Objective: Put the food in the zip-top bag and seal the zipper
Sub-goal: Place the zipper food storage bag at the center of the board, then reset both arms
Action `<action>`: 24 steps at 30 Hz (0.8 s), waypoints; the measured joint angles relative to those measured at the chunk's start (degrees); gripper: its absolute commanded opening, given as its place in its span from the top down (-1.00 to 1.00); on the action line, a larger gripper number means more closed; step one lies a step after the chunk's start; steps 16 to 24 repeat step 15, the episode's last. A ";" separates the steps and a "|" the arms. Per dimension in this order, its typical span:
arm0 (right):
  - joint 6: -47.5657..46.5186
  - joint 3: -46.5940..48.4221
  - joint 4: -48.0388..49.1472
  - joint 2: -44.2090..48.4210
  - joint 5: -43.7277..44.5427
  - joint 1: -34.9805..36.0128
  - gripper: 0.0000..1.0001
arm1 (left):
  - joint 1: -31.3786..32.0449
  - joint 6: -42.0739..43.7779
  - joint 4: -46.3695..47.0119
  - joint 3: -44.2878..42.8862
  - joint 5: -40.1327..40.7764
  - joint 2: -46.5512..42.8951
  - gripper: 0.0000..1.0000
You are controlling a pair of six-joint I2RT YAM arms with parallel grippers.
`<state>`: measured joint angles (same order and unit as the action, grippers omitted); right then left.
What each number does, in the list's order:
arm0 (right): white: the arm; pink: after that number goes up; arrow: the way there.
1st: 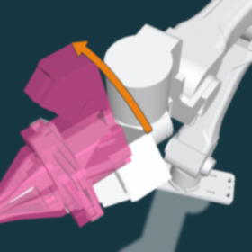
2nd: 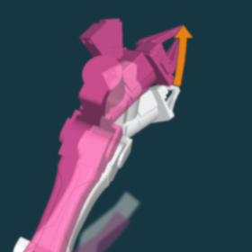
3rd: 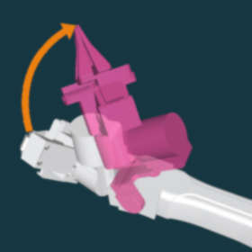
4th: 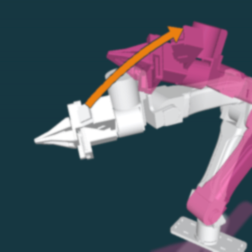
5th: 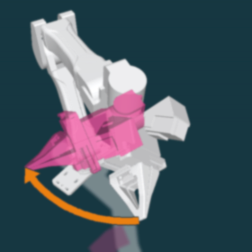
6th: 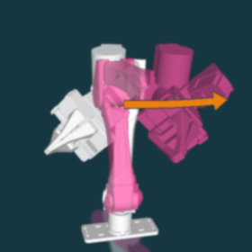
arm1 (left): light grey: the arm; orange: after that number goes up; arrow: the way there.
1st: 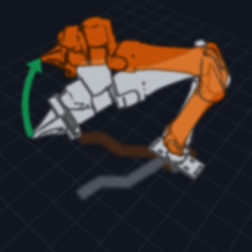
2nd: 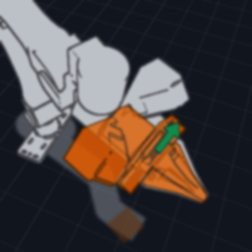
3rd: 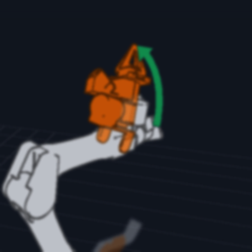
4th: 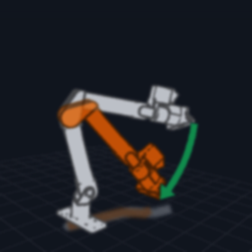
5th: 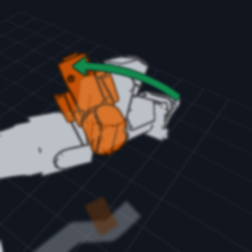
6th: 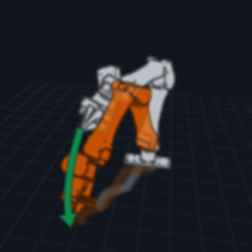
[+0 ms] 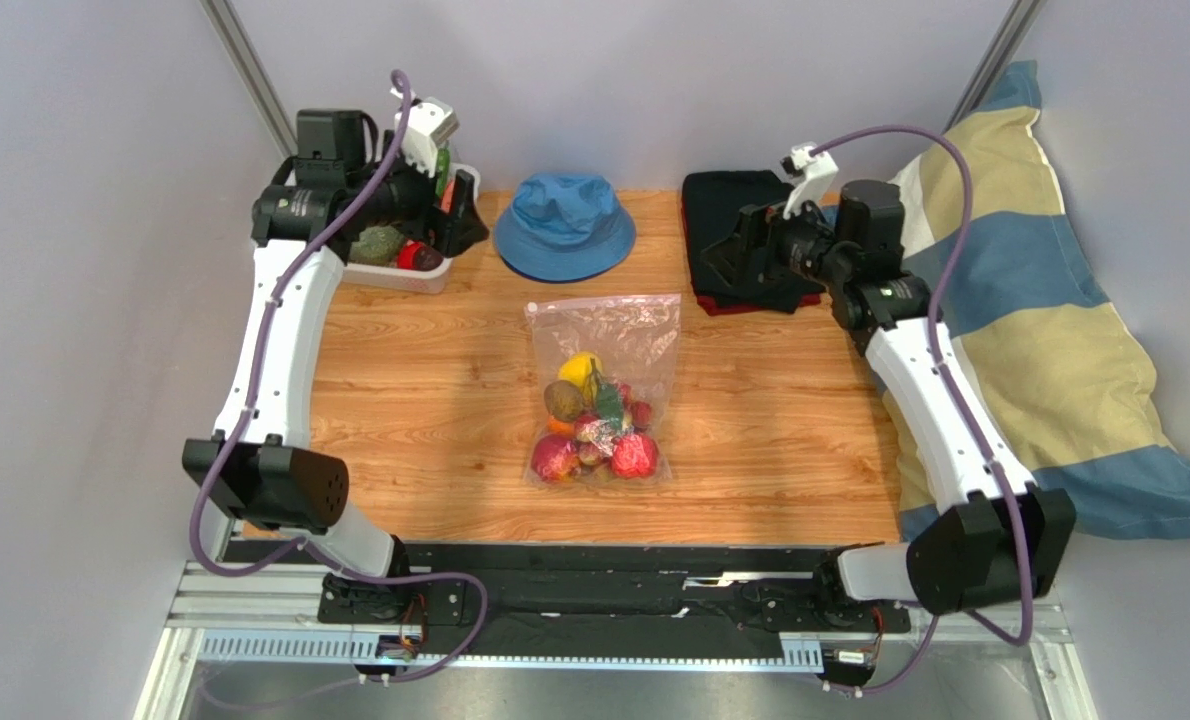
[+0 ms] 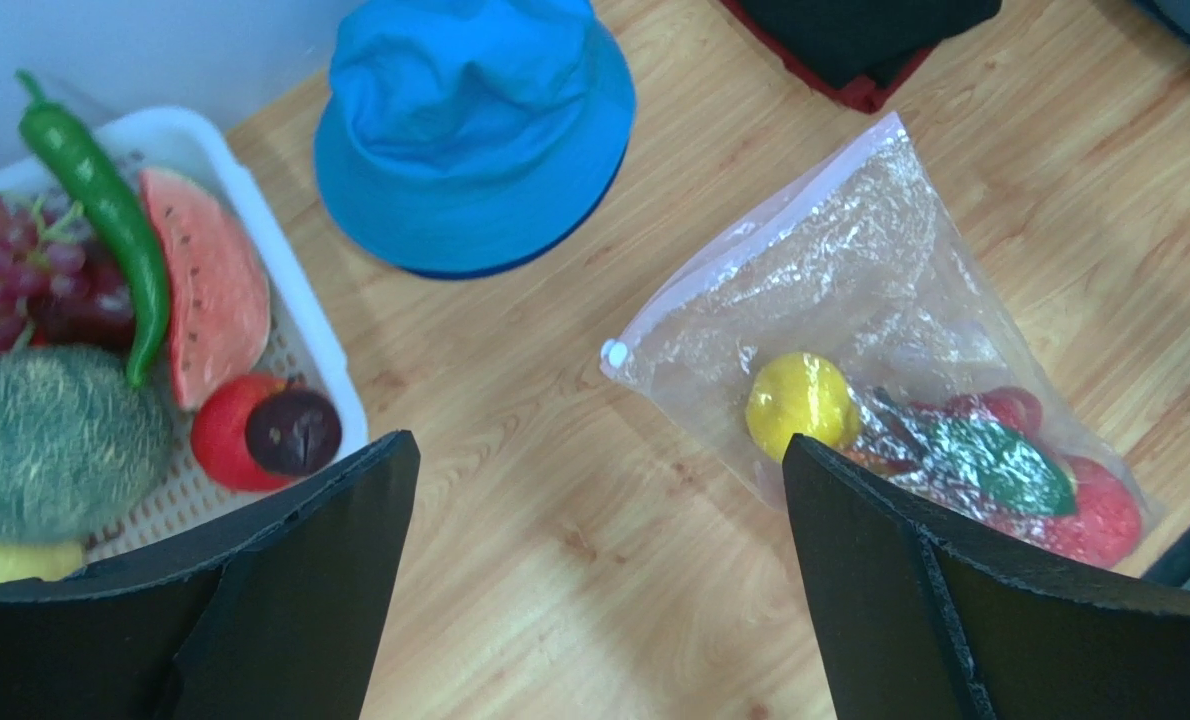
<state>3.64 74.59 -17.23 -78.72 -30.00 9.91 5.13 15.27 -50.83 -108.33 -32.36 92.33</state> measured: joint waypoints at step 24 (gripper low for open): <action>-0.50 -20.31 -10.84 16.72 5.66 -2.54 -0.89 | -1.05 -4.96 -2.01 26.51 11.13 -15.76 -0.98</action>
